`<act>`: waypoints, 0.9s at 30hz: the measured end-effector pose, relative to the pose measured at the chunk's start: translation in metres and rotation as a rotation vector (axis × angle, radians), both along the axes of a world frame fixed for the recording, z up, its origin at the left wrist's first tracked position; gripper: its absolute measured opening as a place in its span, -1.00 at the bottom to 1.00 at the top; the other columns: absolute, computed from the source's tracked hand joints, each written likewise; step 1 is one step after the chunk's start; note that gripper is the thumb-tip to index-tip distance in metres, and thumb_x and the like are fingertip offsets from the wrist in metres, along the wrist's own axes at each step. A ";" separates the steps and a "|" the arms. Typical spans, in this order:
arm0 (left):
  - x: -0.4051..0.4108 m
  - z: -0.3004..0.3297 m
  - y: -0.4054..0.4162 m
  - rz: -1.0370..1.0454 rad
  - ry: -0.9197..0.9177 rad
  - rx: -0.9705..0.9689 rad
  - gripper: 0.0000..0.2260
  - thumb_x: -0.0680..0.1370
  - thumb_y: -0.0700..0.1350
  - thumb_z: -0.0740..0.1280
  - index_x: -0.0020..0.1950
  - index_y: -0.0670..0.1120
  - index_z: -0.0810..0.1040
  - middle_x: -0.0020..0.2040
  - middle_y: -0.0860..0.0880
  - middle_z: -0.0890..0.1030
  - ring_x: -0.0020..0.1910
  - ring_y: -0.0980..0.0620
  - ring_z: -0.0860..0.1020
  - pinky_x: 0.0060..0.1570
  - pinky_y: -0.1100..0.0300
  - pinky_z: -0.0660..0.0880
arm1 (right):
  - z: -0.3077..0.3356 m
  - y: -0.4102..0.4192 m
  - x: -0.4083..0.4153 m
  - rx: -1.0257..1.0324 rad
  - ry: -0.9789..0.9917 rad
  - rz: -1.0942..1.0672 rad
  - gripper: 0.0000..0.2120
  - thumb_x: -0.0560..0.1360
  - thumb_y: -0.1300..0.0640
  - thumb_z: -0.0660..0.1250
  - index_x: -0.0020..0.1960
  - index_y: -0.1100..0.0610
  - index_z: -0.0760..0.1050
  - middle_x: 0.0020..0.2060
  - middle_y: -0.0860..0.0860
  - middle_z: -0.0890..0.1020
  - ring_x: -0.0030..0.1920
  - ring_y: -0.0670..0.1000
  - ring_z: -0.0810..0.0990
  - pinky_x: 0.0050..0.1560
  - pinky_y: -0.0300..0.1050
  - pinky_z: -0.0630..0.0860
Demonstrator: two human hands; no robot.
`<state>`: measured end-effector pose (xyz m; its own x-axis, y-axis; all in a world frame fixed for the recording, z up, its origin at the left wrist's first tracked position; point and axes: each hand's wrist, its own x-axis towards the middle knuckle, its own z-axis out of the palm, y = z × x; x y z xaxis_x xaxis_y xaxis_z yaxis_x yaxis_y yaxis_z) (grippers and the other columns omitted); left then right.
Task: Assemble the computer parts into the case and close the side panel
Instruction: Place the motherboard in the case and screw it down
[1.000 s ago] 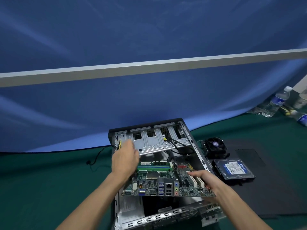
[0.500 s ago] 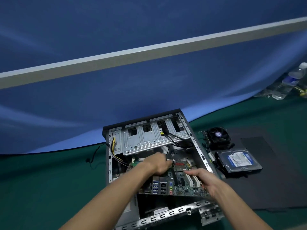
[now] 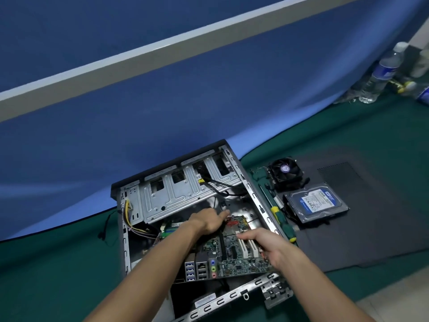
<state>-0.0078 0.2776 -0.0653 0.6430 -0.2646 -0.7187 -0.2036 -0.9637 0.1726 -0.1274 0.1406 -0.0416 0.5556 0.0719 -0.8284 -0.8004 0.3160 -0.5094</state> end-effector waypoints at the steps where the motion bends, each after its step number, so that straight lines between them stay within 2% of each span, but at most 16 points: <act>1: 0.001 -0.002 0.000 0.002 0.004 0.014 -0.33 0.56 0.33 -0.10 0.01 -0.16 0.57 0.20 -0.15 0.55 0.10 -0.06 0.54 0.22 0.00 0.39 | -0.001 -0.001 0.000 -0.006 -0.006 -0.005 -0.17 0.31 0.10 0.50 0.48 0.20 0.21 0.46 0.15 0.27 0.46 0.16 0.21 0.48 0.12 0.09; 3: 0.003 -0.004 0.000 -0.005 0.009 0.015 -0.38 0.58 0.30 -0.08 -0.06 -0.16 0.55 0.11 -0.17 0.58 0.05 -0.07 0.57 0.16 0.02 0.43 | -0.002 -0.002 0.002 0.006 -0.018 -0.009 -0.16 0.33 0.10 0.48 0.50 0.18 0.16 0.49 0.14 0.21 0.48 0.15 0.16 0.47 0.12 0.04; 6: 0.005 -0.006 0.001 0.001 -0.002 -0.031 -0.40 0.60 0.26 -0.06 0.03 -0.19 0.55 -0.02 -0.18 0.59 -0.03 -0.06 0.59 0.15 0.01 0.48 | -0.001 -0.002 0.001 0.019 -0.033 -0.010 -0.18 0.35 0.10 0.47 0.50 0.16 0.15 0.50 0.13 0.18 0.49 0.15 0.14 0.47 0.13 0.02; 9: 0.003 -0.005 0.003 0.019 -0.047 -0.073 -0.50 0.61 0.22 -0.04 -0.21 -0.11 0.46 -0.30 -0.09 0.49 -0.34 0.04 0.51 0.07 0.02 0.52 | -0.002 -0.002 0.002 0.012 -0.039 -0.012 -0.17 0.36 0.09 0.46 0.51 0.14 0.13 0.51 0.12 0.16 0.50 0.15 0.11 0.47 0.14 0.00; 10: 0.001 -0.005 0.004 0.031 -0.073 -0.097 -0.53 0.62 0.19 -0.02 -0.26 -0.09 0.40 -0.34 -0.06 0.44 -0.38 0.02 0.48 0.03 0.03 0.53 | -0.002 -0.002 0.002 0.014 -0.039 -0.011 -0.17 0.36 0.10 0.46 0.51 0.14 0.13 0.51 0.12 0.15 0.50 0.15 0.11 0.47 0.15 -0.01; 12: -0.002 -0.001 0.006 -0.014 -0.169 -0.133 -0.59 0.65 0.10 0.01 -0.25 -0.11 0.40 -0.29 -0.09 0.47 -0.27 -0.08 0.55 0.02 0.01 0.51 | -0.001 -0.001 0.002 0.018 -0.040 -0.014 -0.15 0.34 0.10 0.47 0.52 0.13 0.11 0.51 0.12 0.15 0.50 0.16 0.10 0.47 0.17 -0.02; 14: -0.005 0.005 0.009 -0.157 -0.296 -0.120 -0.67 0.65 -0.04 0.05 -0.20 -0.13 0.45 -0.13 -0.13 0.52 -0.13 -0.13 0.57 0.03 0.00 0.50 | 0.000 -0.001 0.001 0.020 -0.041 -0.013 -0.13 0.34 0.10 0.47 0.52 0.13 0.10 0.51 0.13 0.13 0.50 0.17 0.09 0.46 0.18 -0.03; 16: -0.010 0.011 0.013 -0.307 -0.420 -0.089 -0.79 0.60 -0.18 0.13 -0.14 -0.17 0.51 0.01 -0.13 0.51 -0.11 -0.12 0.55 -0.01 0.02 0.50 | 0.000 -0.001 0.001 0.015 -0.049 -0.014 -0.15 0.35 0.11 0.47 0.51 0.14 0.12 0.51 0.13 0.14 0.50 0.16 0.09 0.46 0.17 -0.02; 18: -0.012 0.014 0.019 -0.375 -0.476 -0.075 -0.84 0.57 -0.24 0.17 -0.03 -0.19 0.54 0.05 -0.13 0.49 -0.09 -0.11 0.53 -0.03 0.04 0.51 | 0.001 -0.001 0.001 0.006 -0.057 -0.010 -0.17 0.35 0.11 0.47 0.50 0.15 0.13 0.51 0.13 0.14 0.50 0.16 0.10 0.46 0.16 -0.02; 22: -0.019 0.018 0.028 -0.404 -0.521 -0.087 -0.77 0.56 -0.26 0.15 0.19 -0.17 0.45 0.06 -0.11 0.47 -0.02 -0.10 0.51 -0.02 0.07 0.51 | 0.003 0.000 0.000 -0.013 -0.068 0.006 -0.16 0.33 0.08 0.48 0.50 0.15 0.15 0.51 0.12 0.15 0.50 0.16 0.11 0.46 0.17 -0.02; 27: -0.018 0.030 0.026 -0.382 -0.586 -0.161 -0.70 0.52 -0.32 0.23 0.24 -0.12 0.44 0.15 -0.09 0.46 -0.13 -0.07 0.54 -0.17 0.12 0.52 | 0.003 0.000 -0.001 -0.038 -0.072 0.013 -0.19 0.34 0.07 0.47 0.49 0.15 0.18 0.51 0.12 0.16 0.49 0.15 0.13 0.46 0.16 0.01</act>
<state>-0.0255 0.3037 -0.0353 0.7528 -0.6216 -0.2164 -0.6241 -0.7786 0.0654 -0.1281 0.1402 -0.0384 0.6128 0.0488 -0.7888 -0.7652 0.2858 -0.5768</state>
